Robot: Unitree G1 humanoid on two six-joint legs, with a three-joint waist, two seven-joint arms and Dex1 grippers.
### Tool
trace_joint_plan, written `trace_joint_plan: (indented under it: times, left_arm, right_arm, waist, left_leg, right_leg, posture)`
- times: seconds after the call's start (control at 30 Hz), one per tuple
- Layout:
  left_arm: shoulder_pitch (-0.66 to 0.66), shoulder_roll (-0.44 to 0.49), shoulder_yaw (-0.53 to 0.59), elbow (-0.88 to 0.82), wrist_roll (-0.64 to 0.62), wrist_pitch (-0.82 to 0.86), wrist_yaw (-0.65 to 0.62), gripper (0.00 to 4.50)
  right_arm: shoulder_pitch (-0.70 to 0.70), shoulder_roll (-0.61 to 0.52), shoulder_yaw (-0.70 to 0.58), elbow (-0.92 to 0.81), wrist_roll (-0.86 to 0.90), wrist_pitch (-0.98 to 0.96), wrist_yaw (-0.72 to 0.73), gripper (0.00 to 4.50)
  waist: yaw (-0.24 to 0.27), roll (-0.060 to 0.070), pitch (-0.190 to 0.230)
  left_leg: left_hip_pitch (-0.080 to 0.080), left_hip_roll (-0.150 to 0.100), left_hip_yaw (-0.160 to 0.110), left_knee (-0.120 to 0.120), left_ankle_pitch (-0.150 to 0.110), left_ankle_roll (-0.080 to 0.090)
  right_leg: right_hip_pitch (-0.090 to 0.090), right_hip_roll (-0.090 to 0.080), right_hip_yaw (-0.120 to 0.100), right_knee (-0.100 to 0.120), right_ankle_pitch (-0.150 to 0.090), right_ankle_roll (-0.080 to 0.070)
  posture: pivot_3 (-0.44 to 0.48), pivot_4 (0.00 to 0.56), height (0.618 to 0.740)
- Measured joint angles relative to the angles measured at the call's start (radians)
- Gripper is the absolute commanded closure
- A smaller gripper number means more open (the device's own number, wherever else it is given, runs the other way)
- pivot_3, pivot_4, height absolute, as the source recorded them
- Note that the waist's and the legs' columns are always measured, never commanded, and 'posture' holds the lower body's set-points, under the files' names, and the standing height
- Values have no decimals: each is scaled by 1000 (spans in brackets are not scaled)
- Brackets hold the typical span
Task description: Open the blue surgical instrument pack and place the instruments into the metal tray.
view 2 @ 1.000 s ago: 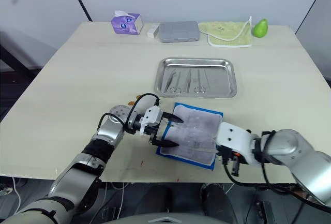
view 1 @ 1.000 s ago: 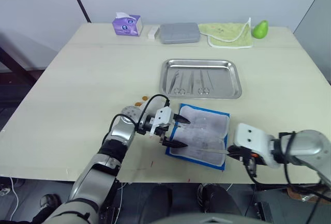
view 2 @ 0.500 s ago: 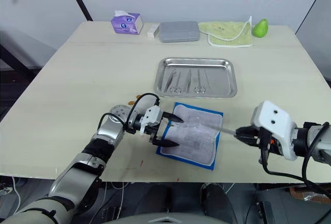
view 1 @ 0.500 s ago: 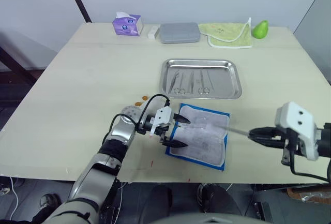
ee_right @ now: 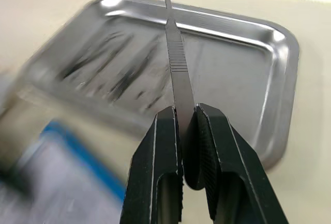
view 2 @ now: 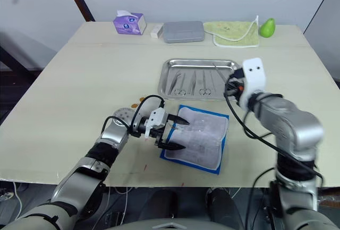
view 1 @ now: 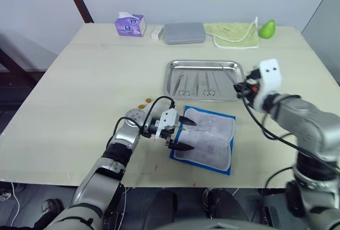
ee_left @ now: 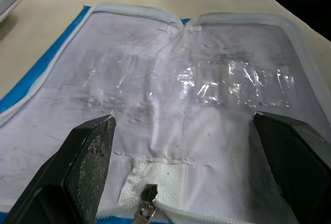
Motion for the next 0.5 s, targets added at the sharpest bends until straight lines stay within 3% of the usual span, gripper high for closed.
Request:
trace_joint_plan:
  times: [0.33, 0.5]
  left_arm:
    - [48, 6, 15, -85, -2, 53, 41, 0]
    - [61, 5, 14, -114, -2, 70, 56, 0]
  right_arm:
    - [-108, 157, 33, 472, -180, -336, -140, 4486]
    - [-135, 192, 37, 616, -213, -457, -145, 4486]
  waist:
    - [-9, 4, 1]
    - [-7, 4, 1]
  left_leg:
    - [0, 0, 1, 0, 0, 0]
    - [-1, 0, 1, 0, 0, 0]
  right_leg:
    - [-1, 0, 2, 1, 0, 0]
    - [-1, 0, 1, 1, 0, 0]
  posture:
    - [0, 150, 736]
    - [0, 150, 736]
